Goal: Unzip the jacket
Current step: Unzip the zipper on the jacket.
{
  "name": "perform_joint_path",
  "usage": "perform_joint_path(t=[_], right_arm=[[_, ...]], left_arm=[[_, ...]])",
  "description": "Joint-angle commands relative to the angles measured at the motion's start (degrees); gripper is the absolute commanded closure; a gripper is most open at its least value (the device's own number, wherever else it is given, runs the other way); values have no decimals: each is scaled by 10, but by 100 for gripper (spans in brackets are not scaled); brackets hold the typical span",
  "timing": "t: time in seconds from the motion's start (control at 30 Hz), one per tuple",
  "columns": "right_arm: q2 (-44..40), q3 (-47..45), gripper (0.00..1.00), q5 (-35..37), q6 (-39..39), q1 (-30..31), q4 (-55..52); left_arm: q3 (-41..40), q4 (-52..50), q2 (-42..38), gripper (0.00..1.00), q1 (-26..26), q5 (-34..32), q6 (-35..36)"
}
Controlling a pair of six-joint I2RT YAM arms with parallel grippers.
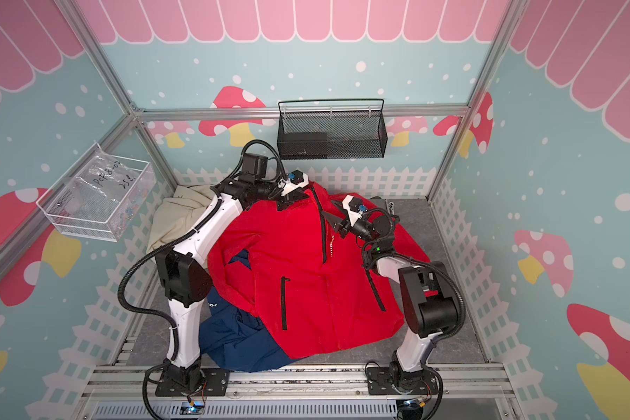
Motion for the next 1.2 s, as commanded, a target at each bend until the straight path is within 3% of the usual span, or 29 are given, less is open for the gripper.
perform_joint_path(t=[0.0, 0.07, 0.2, 0.37, 0.73, 1.17], right_arm=[[-55, -6, 45, 46, -105, 30, -92], [-71, 1, 51, 77, -141, 51, -146], [-77, 1, 64, 112, -136, 72, -163], [-58, 22, 71, 151, -118, 86, -193], [-27, 62, 77, 210, -70, 88, -221], [-10, 81, 85, 231, -47, 86, -218]], left_arm=[[23, -6, -4, 100, -6, 5, 7], [24, -6, -4, 100, -6, 5, 7], [22, -8, -6, 100, -7, 3, 7], [21, -8, -8, 100, -8, 1, 7], [15, -16, -16, 100, -11, 6, 20], [3, -27, -21, 100, -14, 5, 42]])
